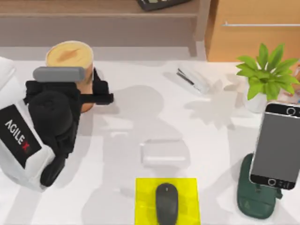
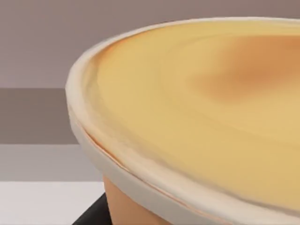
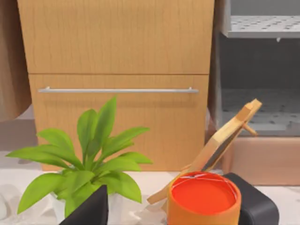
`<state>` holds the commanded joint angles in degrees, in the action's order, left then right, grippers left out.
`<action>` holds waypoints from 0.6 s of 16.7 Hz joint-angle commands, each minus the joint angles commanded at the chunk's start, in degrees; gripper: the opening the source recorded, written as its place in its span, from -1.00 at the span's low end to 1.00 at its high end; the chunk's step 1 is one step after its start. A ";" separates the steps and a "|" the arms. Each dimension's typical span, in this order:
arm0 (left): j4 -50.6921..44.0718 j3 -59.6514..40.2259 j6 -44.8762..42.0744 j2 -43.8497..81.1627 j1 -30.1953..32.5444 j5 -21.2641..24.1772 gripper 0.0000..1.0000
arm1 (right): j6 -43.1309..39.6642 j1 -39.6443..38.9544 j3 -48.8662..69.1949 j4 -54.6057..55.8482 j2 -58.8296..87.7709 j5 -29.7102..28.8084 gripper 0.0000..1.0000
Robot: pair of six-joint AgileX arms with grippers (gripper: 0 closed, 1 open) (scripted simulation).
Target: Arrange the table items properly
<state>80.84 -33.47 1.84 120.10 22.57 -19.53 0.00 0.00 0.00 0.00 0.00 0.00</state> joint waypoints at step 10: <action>-1.83 -0.55 -0.25 -2.40 -0.18 0.06 -1.00 | 0.00 0.00 0.00 0.00 0.00 0.00 1.00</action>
<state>79.01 -34.02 1.59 117.70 22.39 -19.47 0.00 0.00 0.00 0.00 0.00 0.00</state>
